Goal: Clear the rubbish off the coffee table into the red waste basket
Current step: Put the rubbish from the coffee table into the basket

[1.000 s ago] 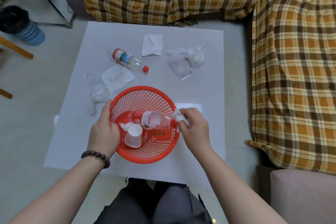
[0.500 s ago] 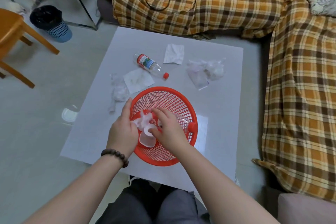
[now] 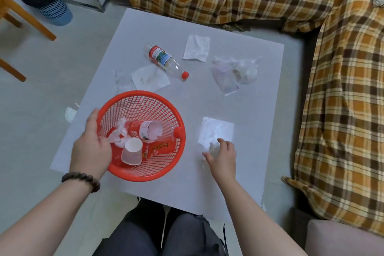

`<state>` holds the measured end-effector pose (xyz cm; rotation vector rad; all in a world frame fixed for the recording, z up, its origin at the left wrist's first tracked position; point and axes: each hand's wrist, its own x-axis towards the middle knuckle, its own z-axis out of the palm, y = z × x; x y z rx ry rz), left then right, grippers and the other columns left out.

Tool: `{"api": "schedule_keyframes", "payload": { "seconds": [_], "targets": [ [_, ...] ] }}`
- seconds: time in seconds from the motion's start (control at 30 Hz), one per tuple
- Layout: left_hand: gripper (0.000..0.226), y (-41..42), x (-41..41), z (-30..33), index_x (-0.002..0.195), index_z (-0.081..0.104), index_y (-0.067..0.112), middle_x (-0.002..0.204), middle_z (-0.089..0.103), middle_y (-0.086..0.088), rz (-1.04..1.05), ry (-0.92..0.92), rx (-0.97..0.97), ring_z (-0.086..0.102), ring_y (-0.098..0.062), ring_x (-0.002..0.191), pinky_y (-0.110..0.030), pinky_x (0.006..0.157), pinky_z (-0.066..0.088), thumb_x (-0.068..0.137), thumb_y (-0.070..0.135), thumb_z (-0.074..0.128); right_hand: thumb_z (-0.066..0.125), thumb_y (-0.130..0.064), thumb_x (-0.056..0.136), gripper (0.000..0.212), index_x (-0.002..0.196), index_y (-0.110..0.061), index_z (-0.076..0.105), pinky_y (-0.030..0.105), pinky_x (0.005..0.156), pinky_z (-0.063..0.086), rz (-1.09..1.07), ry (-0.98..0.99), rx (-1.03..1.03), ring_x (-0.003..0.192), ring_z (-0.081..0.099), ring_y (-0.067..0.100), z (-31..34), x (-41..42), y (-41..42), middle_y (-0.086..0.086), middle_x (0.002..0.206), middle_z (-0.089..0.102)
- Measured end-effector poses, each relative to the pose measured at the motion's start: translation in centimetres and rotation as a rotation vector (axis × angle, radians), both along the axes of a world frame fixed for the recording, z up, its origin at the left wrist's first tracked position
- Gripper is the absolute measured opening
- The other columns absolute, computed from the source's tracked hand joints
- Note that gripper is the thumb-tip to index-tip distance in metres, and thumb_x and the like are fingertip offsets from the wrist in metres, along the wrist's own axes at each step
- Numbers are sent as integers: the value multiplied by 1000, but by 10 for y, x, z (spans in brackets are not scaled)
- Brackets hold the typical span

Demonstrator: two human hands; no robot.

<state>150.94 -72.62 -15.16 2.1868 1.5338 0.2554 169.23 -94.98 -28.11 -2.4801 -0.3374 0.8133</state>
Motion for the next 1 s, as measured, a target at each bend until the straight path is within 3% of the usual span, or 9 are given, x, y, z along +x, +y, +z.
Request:
{"api": "schedule_keyframes", "payload": {
  "seconds": [0.1, 0.17, 0.3, 0.43, 0.57, 0.7, 0.83, 1.0],
  "targets": [
    [64, 0, -5, -9, 139, 24, 34, 113, 61, -22, -1, 14, 14, 57, -45, 91, -50, 79, 45, 85, 4, 42, 73, -37, 76, 80, 142, -21, 30, 39, 107, 32, 185, 9, -165, 137, 25, 26, -45, 6, -5, 4, 152, 24],
    [63, -2, -9, -15, 138, 22, 37, 115, 61, -19, -6, 6, 4, 57, -43, 93, -51, 81, 46, 83, 11, 40, 70, -31, 78, 72, 139, -26, 33, 37, 105, 31, 325, -42, -243, 139, 23, 25, -69, 11, -6, 2, 153, 24],
    [62, -5, -17, -24, 137, 21, 42, 116, 61, -14, -28, 1, -26, 59, -38, 91, -52, 77, 50, 81, 20, 37, 51, -4, 74, 40, 111, -21, 54, 33, 85, 33, 466, -215, -253, 119, 40, 29, -94, 17, -5, 2, 128, 47],
    [63, -8, -24, -33, 137, 19, 44, 112, 62, -15, -30, 23, -35, 60, -37, 84, -51, 70, 52, 86, 14, 40, 51, -5, 77, 28, 99, -19, 59, 33, 82, 28, 554, -289, -262, 105, 42, 30, -106, 20, -9, 2, 110, 54],
    [62, -12, -29, -33, 137, 20, 44, 113, 62, -15, -23, 19, -41, 60, -37, 84, -51, 72, 52, 84, 17, 37, 45, -8, 86, 23, 100, -20, 58, 33, 80, 29, 556, -242, -268, 101, 45, 27, -107, 15, -15, 1, 100, 58],
    [62, -14, -37, -29, 139, 20, 38, 108, 63, -17, -28, 36, -16, 59, -37, 81, -48, 70, 50, 89, 8, 40, 44, -9, 90, 12, 92, -13, 54, 32, 65, 28, 401, -164, -118, 87, 46, 27, -76, 4, -9, 4, 89, 52],
    [61, -18, -45, -12, 140, 26, 32, 105, 63, -23, 3, 35, -12, 58, -40, 82, -47, 72, 47, 87, 6, 41, 48, -10, 92, 8, 86, -15, 51, 26, 59, 30, 249, -168, 191, 83, 43, 18, -6, -12, 14, -4, 83, 50],
    [58, -23, -47, 11, 141, 29, 27, 108, 62, -25, 33, -36, 2, 58, -44, 90, -46, 75, 46, 87, 10, 41, 58, -12, 88, 3, 85, -12, 58, 20, 64, 32, 431, -236, 514, 81, 46, 16, 96, -38, 63, -1, 83, 55]
  ]
}}
